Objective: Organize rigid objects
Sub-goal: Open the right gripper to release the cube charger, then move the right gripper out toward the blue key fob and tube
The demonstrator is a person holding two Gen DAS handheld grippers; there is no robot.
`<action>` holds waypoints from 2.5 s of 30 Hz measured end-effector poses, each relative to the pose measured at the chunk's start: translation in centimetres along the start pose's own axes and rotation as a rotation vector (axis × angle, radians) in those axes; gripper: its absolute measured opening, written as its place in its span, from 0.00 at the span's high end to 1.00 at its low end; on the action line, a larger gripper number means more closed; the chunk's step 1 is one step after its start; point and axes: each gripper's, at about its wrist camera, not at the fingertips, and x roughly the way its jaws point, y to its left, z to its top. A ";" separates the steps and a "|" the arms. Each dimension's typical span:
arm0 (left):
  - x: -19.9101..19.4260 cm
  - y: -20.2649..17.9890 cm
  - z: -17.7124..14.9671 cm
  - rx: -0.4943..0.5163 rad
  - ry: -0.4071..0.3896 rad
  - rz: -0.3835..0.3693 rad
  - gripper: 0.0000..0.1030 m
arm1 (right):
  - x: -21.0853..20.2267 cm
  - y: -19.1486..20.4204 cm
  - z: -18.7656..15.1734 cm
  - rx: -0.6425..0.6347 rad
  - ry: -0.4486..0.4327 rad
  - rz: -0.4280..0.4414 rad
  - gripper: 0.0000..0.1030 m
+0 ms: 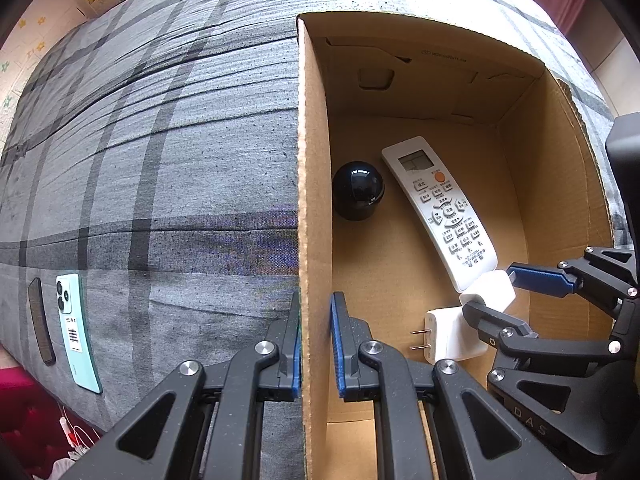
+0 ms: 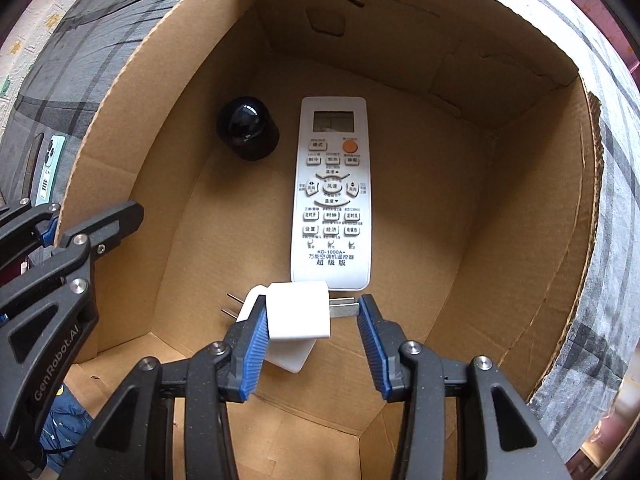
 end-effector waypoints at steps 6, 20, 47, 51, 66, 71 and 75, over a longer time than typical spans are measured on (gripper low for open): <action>0.0 0.0 0.0 -0.001 0.000 0.001 0.88 | -0.5 -0.1 0.1 0.000 -0.023 0.020 0.50; 0.0 -0.1 -0.1 0.004 0.000 0.001 0.88 | -2.8 0.0 0.0 -0.020 -0.106 -0.010 0.22; 0.2 0.2 0.1 -0.002 0.011 -0.002 0.88 | -8.7 -2.7 -2.0 -0.009 -0.230 -0.043 0.00; 0.2 0.2 0.1 -0.002 0.011 -0.002 0.88 | -9.7 -4.5 -2.5 0.028 -0.243 -0.049 0.00; 0.2 0.1 0.0 0.000 0.013 0.004 0.88 | -11.2 -12.9 -6.9 0.232 -0.234 -0.125 0.00; 0.2 0.1 0.1 -0.001 0.015 0.005 0.88 | -10.2 -14.7 -8.9 0.284 -0.199 -0.139 0.00; 0.2 0.1 0.1 0.002 0.016 0.007 0.88 | -9.0 -15.5 -10.4 0.294 -0.173 -0.143 0.00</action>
